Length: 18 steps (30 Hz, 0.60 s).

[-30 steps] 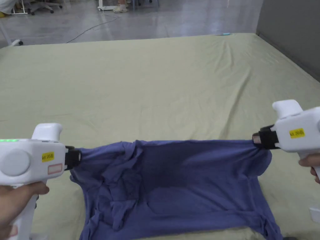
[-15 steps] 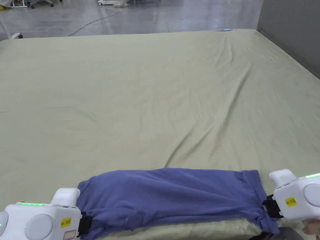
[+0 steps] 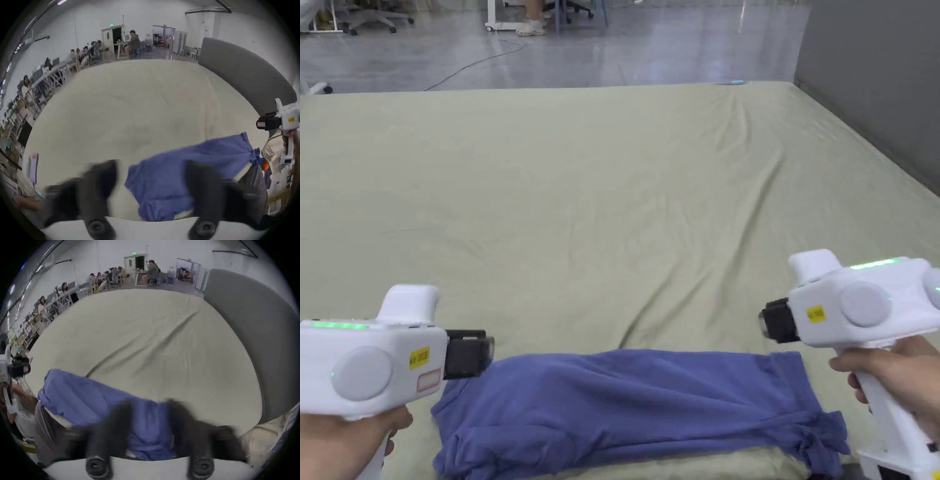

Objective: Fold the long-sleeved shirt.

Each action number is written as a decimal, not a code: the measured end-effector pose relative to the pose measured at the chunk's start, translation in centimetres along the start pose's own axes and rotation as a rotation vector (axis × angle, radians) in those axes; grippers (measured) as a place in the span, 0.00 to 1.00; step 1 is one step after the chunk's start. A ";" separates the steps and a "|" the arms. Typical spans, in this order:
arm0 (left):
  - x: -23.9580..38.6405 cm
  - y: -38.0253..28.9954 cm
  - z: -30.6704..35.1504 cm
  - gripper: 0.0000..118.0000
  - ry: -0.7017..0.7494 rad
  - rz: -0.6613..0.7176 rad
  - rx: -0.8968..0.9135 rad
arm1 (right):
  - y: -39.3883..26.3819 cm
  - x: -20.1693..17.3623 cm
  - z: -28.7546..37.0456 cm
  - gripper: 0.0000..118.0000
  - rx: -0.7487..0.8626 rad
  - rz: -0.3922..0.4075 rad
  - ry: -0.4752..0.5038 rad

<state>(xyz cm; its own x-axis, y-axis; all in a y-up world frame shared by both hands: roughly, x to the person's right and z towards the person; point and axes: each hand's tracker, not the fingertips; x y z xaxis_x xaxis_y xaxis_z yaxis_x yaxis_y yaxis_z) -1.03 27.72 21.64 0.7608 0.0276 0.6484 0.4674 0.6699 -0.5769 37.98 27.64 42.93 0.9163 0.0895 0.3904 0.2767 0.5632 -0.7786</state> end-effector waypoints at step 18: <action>-10.1 -6.4 -2.9 0.92 -0.373 0.562 -0.199 | 2.0 -5.3 1.9 0.00 0.050 0.000 0.092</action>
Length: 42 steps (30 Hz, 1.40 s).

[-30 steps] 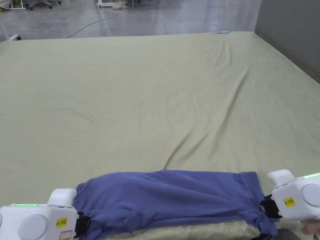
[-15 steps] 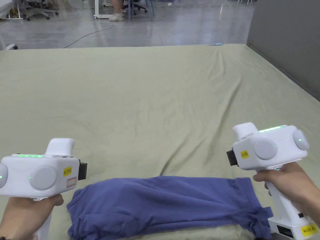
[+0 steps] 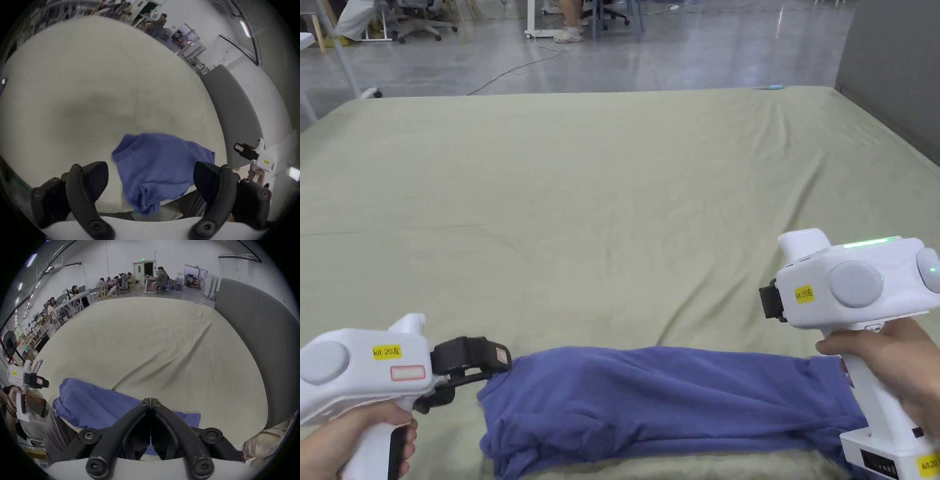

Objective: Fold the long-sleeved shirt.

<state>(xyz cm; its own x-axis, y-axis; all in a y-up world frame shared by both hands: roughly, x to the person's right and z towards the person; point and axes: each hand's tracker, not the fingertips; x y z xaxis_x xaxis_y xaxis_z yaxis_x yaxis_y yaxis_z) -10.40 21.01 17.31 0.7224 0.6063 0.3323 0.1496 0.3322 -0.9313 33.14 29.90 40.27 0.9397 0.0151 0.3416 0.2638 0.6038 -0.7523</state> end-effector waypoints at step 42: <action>-7.3 1.9 8.6 0.06 -0.056 0.001 0.258 | 0.1 -4.1 1.2 0.00 0.045 -0.020 0.174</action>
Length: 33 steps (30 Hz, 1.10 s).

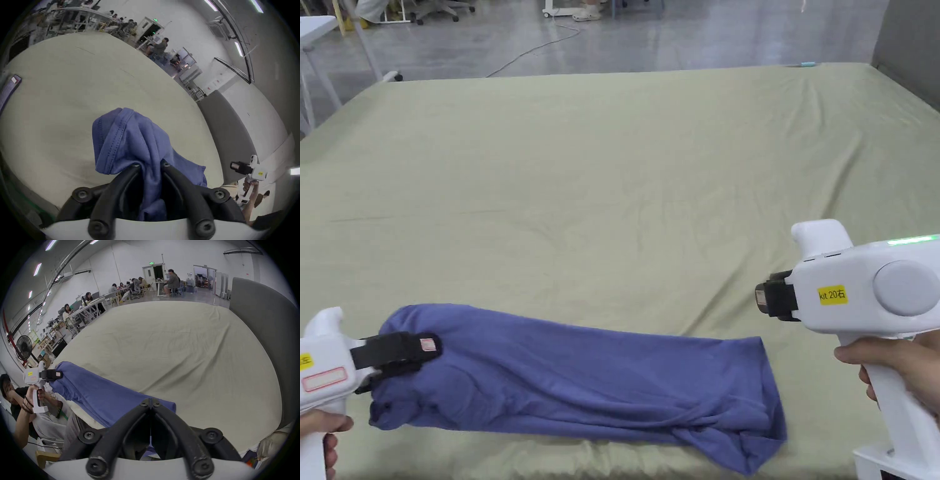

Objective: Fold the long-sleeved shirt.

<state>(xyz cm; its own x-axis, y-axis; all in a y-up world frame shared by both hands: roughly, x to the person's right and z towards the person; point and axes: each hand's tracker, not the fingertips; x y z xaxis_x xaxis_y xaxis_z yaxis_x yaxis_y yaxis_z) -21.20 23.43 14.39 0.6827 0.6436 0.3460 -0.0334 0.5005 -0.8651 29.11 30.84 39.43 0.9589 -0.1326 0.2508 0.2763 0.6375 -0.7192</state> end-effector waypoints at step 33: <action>24.4 -8.2 -17.5 0.65 -0.190 -0.233 -0.293 | -4.8 6.8 3.5 0.00 0.038 -0.165 -0.076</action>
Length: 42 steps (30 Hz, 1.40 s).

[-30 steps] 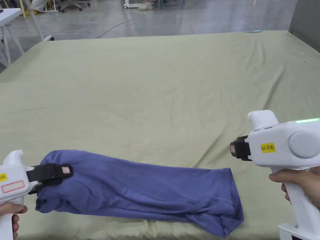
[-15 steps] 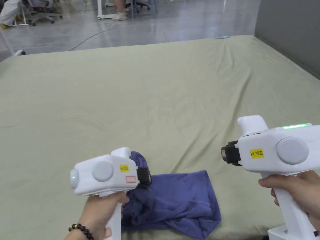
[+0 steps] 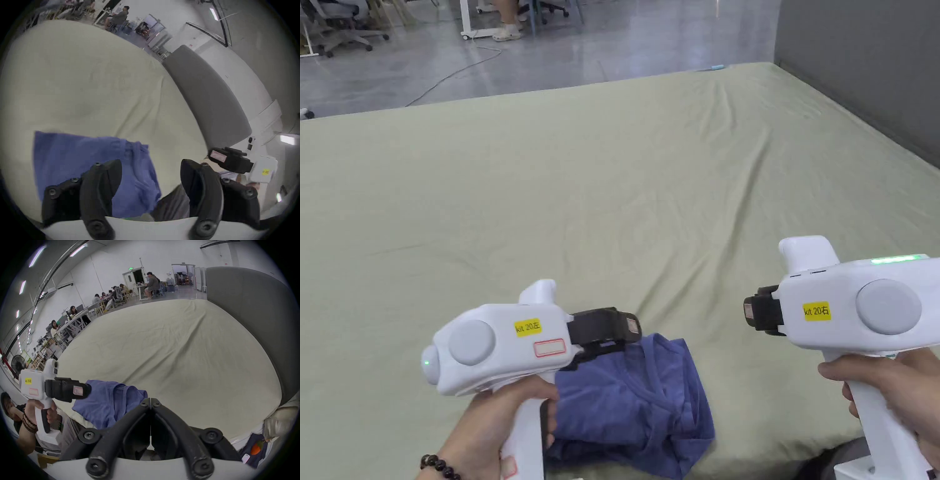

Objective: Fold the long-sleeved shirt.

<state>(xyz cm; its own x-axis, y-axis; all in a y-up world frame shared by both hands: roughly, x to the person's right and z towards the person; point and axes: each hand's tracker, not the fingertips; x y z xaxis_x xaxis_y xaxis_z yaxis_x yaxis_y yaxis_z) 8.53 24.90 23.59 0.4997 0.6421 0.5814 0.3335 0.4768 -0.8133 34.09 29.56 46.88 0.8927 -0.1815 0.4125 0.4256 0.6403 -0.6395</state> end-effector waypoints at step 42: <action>-9.5 -1.9 7.0 0.00 0.066 0.044 0.069 | -2.4 -6.6 -18.5 0.00 -0.376 -0.178 0.423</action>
<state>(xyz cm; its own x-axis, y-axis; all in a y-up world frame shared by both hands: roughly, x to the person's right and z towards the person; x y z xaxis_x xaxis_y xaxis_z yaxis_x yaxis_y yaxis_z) -2.43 22.13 19.76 0.5651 0.6237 0.5400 0.2549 0.4906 -0.8333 29.87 15.43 33.72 0.7510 -0.5934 0.2895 0.5287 0.2778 -0.8021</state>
